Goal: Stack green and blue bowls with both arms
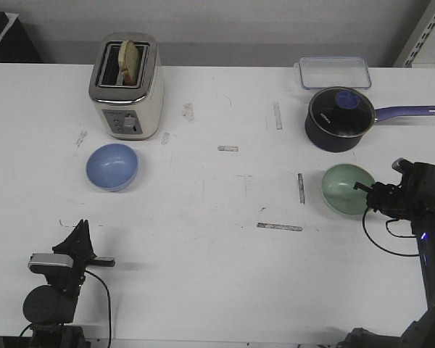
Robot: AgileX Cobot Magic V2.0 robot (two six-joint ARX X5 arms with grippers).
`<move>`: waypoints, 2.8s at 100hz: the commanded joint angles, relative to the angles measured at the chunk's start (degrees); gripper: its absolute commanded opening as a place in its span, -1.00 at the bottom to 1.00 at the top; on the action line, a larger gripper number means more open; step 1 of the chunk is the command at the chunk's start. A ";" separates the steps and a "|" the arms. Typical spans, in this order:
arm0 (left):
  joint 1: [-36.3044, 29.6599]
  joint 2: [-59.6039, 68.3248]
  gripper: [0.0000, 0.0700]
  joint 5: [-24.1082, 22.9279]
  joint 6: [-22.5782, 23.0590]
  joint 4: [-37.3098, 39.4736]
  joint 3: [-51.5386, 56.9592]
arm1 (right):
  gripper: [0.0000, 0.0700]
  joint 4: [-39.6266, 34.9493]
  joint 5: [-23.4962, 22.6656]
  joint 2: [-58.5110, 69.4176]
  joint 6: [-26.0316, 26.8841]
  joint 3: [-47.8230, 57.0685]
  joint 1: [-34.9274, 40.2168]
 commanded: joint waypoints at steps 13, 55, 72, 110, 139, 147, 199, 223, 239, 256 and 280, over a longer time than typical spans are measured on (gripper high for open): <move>0.11 -0.13 -0.99 0.07 -0.02 0.70 -1.25 | -0.99 0.55 -4.22 -1.66 4.22 1.20 4.68; 0.11 -0.13 -0.99 0.07 -0.02 0.72 -1.25 | -0.99 8.72 -2.21 1.14 16.35 1.18 30.80; 0.11 -0.13 -0.99 0.07 -0.02 0.70 -1.25 | -0.99 10.23 1.22 4.00 20.63 1.18 40.35; 0.11 -0.13 -0.99 0.07 -0.02 0.70 -1.25 | -0.99 16.39 9.81 9.53 29.05 1.20 49.18; 0.11 -0.13 -0.99 0.07 -0.02 0.70 -1.25 | -0.98 17.38 14.56 10.43 29.83 1.18 50.38; 0.11 -0.13 -0.99 0.07 -0.02 0.70 -1.25 | -0.98 17.25 14.56 10.43 29.66 1.20 50.58; 0.11 -0.13 -0.99 0.07 -0.02 0.70 -1.25 | -0.96 16.96 15.08 10.43 29.70 1.20 51.95; 0.11 -0.13 -0.99 0.07 -0.02 0.70 -1.25 | -0.42 16.94 15.10 10.43 29.70 1.20 52.85; 0.11 -0.13 -0.99 0.07 -0.02 0.70 -1.25 | -0.19 16.96 15.39 9.27 29.51 1.20 52.78; 0.11 -0.13 -0.99 0.07 -0.02 0.70 -1.25 | 0.34 17.14 18.45 4.85 27.65 1.20 52.74; 0.11 -0.13 -0.99 0.09 -0.02 0.70 -1.25 | 0.33 18.43 28.00 -3.52 8.87 0.22 51.45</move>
